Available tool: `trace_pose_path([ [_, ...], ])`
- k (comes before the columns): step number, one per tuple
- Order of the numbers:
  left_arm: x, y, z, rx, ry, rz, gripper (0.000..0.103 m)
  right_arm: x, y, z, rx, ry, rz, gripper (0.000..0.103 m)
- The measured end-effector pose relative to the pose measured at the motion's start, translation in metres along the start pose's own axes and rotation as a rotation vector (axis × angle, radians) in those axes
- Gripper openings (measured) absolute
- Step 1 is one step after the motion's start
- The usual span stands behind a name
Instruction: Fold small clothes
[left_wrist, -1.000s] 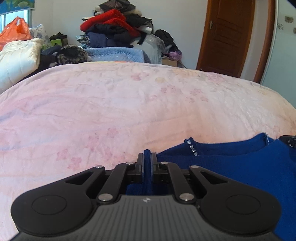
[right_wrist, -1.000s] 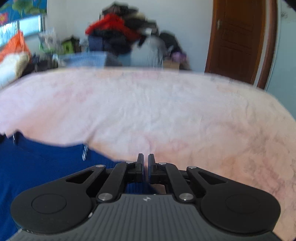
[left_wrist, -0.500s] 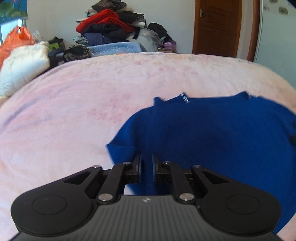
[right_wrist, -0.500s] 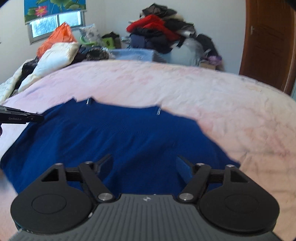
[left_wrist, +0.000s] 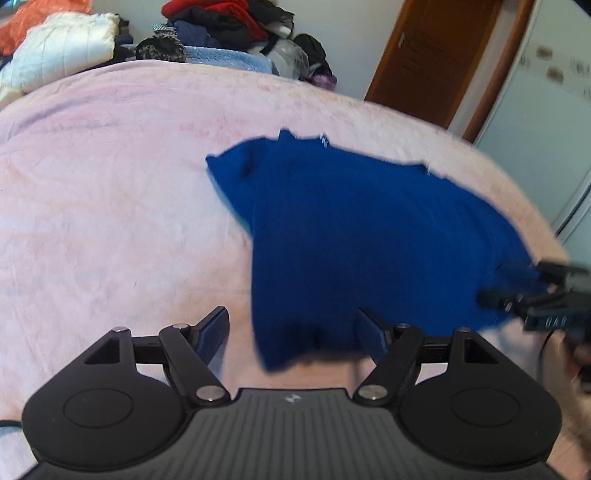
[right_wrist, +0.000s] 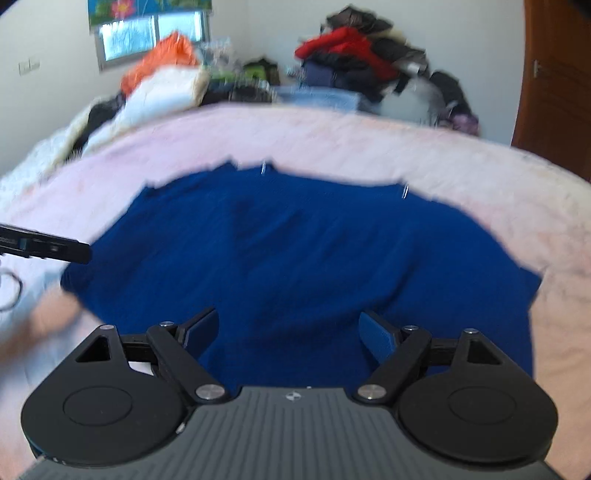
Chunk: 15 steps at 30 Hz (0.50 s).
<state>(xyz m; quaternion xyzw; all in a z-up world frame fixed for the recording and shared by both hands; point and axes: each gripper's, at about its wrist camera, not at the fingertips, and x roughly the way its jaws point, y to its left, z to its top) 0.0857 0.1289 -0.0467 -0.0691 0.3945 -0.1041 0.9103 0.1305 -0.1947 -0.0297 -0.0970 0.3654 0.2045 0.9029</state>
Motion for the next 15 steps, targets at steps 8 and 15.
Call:
trace_pose_path([
  [8, -0.01, -0.004, -0.005, 0.072, -0.016, 0.099, 0.074, -0.035, 0.032, 0.003, -0.198, -0.096, -0.217, 0.09],
  [15, -0.01, -0.015, -0.01, 0.14, -0.015, 0.169, 0.075, -0.064, 0.073, 0.008, -0.456, -0.302, -0.363, 0.096],
])
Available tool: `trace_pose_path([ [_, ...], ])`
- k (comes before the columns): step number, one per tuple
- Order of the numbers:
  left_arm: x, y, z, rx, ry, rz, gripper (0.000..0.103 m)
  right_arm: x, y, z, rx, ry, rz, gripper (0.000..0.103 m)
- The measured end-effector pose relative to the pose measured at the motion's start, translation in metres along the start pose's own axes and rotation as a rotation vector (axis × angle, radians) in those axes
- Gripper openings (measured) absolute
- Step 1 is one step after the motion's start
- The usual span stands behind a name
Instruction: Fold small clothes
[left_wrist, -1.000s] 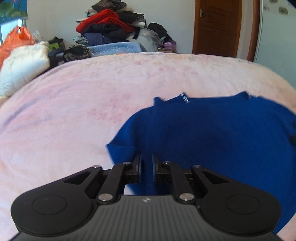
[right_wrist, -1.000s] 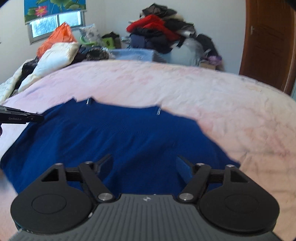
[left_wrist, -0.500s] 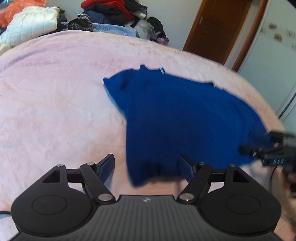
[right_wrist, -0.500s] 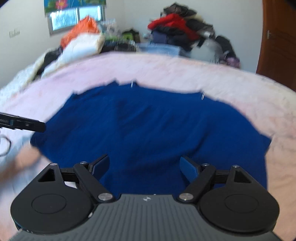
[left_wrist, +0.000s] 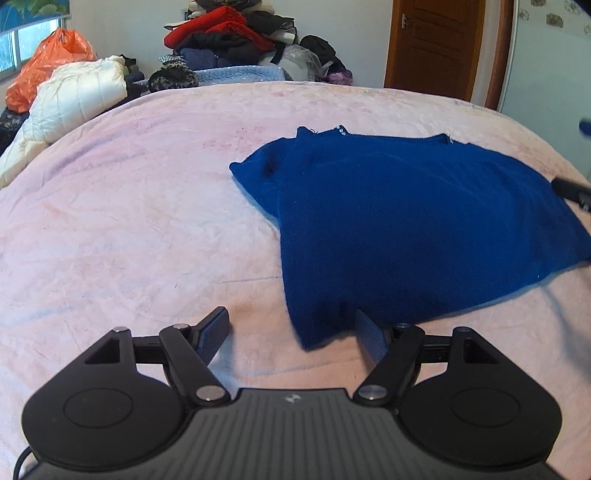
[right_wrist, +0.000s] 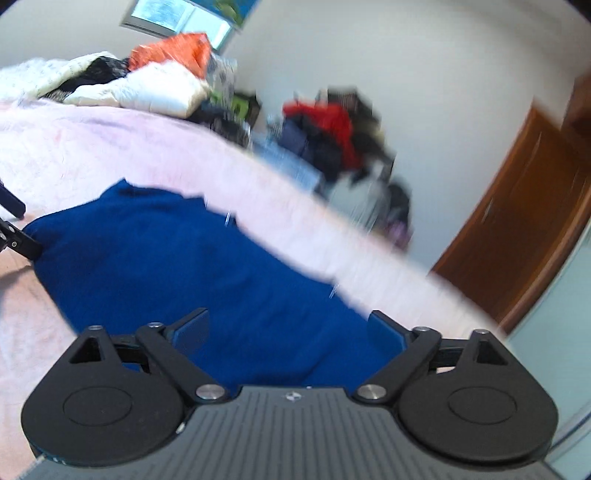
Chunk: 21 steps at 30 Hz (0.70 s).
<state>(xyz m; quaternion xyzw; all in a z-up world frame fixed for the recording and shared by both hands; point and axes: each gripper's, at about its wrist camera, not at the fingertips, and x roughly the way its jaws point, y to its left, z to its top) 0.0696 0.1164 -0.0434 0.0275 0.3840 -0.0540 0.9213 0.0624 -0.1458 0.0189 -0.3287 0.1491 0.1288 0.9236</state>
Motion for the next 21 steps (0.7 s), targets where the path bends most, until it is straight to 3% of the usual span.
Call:
trace_pose_path([
  [3, 0.001, -0.002, -0.002, 0.013, 0.013, 0.013, 0.076, -0.012, 0.005, 0.01, -0.063, -0.045, 0.013, 0.099],
  [7, 0.0, -0.001, -0.001, -0.008, 0.019, 0.022, 0.078, -0.031, 0.005, 0.023, -0.056, -0.102, 0.041, 0.099],
  [11, -0.001, -0.001, 0.0, -0.008, 0.017, 0.032, 0.084, -0.047, -0.007, 0.036, 0.068, -0.141, 0.24, 0.099],
  [14, -0.001, -0.003, 0.002, 0.001, 0.019, 0.051, 0.085, -0.043, -0.004, 0.04, 0.176, -0.089, 0.358, 0.099],
  [18, -0.002, -0.004, 0.006, 0.012, 0.021, 0.092, 0.086, -0.018, 0.029, 0.032, 0.092, 0.007, 0.288, 0.098],
  [21, -0.004, -0.005, 0.01, 0.02, 0.008, 0.132, 0.089, -0.011, 0.049, 0.025, 0.037, 0.032, 0.288, 0.098],
])
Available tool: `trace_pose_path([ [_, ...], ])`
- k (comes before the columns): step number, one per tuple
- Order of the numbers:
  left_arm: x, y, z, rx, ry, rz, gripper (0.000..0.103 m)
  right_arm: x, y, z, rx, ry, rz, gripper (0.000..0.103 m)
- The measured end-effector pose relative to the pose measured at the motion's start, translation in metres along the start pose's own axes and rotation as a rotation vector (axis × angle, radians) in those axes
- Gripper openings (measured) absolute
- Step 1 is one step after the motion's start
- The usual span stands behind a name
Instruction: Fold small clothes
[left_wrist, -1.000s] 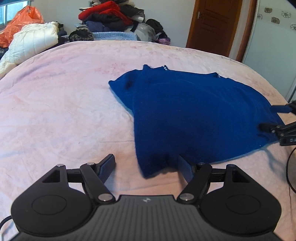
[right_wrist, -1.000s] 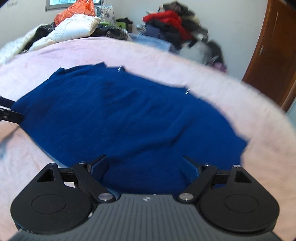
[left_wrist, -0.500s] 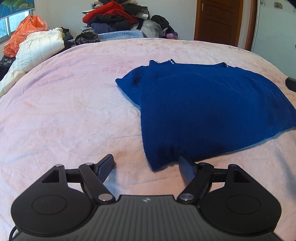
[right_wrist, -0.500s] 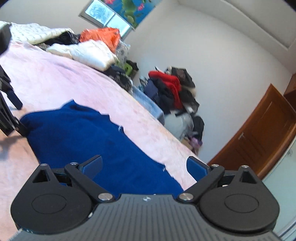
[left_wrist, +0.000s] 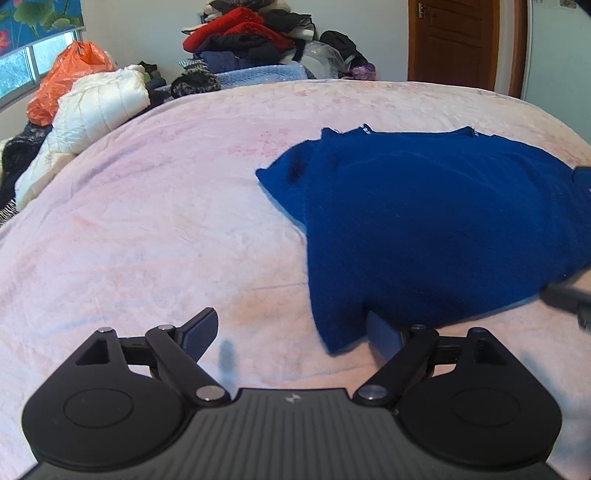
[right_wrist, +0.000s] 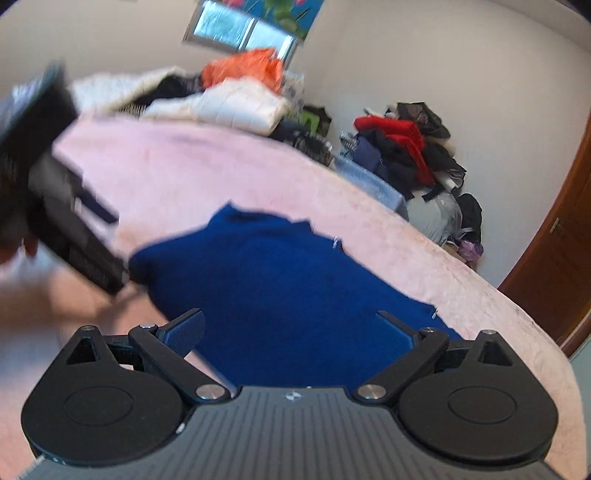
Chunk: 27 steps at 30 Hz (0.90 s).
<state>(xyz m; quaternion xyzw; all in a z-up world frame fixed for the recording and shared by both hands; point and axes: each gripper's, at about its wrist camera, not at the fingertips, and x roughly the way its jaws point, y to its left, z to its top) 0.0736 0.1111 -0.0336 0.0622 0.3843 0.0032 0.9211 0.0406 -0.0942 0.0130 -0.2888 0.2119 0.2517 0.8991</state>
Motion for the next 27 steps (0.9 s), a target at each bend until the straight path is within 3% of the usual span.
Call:
trace_pose_path([
  [10, 0.003, 0.002, 0.008, -0.025, -0.003, 0.054, 0.091, 0.011, 0.033, 0.0, -0.099, 0.002, -0.023, 0.098],
  [15, 0.007, 0.016, 0.016, -0.079, 0.004, 0.01, 0.091, 0.019, 0.045, -0.001, -0.138, 0.006, -0.032, 0.098],
  [17, 0.012, 0.029, 0.024, -0.137, 0.011, -0.042, 0.091, 0.024, 0.051, 0.001, -0.153, 0.009, -0.028, 0.098],
  [22, 0.037, 0.062, 0.043, -0.336, 0.089, -0.253, 0.091, 0.046, 0.074, 0.001, -0.227, 0.027, -0.044, 0.089],
  [24, 0.053, 0.074, 0.048, -0.43, 0.137, -0.368, 0.091, 0.054, 0.084, 0.0, -0.26, 0.036, -0.057, 0.082],
  [27, 0.08, 0.088, 0.051, -0.583, 0.196, -0.562, 0.091, 0.059, 0.096, 0.002, -0.28, 0.015, -0.103, 0.082],
])
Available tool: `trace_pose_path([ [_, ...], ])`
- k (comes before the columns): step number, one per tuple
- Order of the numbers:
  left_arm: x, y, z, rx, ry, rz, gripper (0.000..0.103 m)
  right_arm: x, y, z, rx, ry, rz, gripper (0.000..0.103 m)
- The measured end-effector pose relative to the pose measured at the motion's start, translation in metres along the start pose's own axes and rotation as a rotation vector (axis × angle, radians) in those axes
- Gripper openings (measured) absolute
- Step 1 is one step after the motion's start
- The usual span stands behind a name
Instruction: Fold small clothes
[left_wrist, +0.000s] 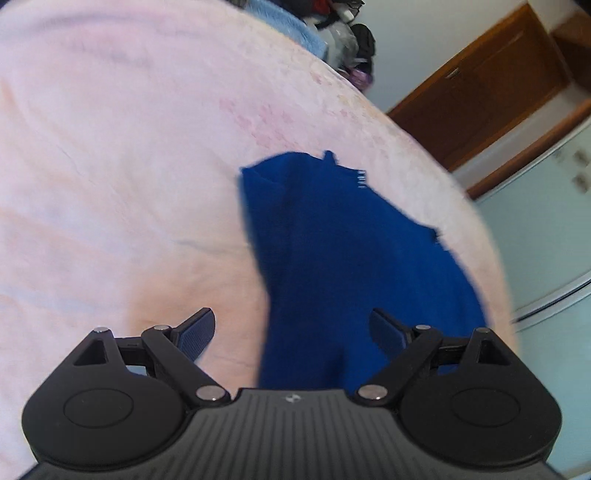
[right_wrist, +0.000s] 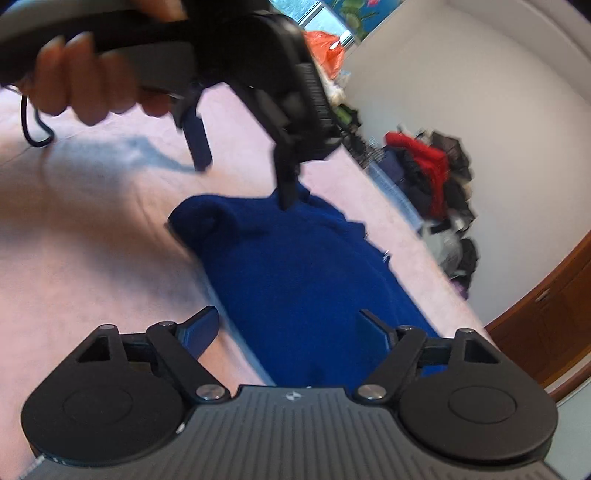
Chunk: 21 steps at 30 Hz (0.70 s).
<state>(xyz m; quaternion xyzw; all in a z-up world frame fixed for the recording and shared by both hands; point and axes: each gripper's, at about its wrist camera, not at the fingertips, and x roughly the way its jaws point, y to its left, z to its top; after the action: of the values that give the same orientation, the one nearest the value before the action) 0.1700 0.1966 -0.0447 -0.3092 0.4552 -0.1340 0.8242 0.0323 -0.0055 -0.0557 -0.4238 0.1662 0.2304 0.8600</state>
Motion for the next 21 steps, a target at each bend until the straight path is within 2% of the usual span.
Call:
trace_pose_path([
  [2, 0.012, 0.009, 0.009, -0.081, 0.028, -0.076, 0.093, 0.006, 0.003, 0.004, 0.004, -0.004, -0.017, 0.082],
  [4, 0.021, 0.016, 0.017, -0.127, 0.023, -0.145, 0.1, 0.012, 0.006, 0.008, -0.002, -0.008, -0.04, 0.082],
  [7, 0.035, 0.025, 0.029, -0.184, 0.025, -0.232, 0.1, 0.022, 0.012, 0.015, -0.03, -0.016, -0.071, 0.08],
  [10, 0.047, 0.027, 0.044, -0.208, 0.028, -0.295, 0.101, 0.032, 0.014, 0.022, -0.041, -0.012, -0.083, 0.07],
  [12, 0.055, 0.024, 0.052, -0.189, 0.035, -0.305, 0.101, 0.039, 0.016, 0.026, -0.045, -0.01, -0.084, 0.058],
  [14, 0.061, 0.02, 0.059, -0.182, 0.026, -0.305, 0.101, 0.044, 0.017, 0.029, -0.043, -0.01, -0.078, 0.052],
  [21, 0.082, 0.001, 0.073, -0.113, 0.037, -0.303, 0.1, 0.052, 0.014, 0.034, -0.021, -0.01, -0.045, 0.037],
])
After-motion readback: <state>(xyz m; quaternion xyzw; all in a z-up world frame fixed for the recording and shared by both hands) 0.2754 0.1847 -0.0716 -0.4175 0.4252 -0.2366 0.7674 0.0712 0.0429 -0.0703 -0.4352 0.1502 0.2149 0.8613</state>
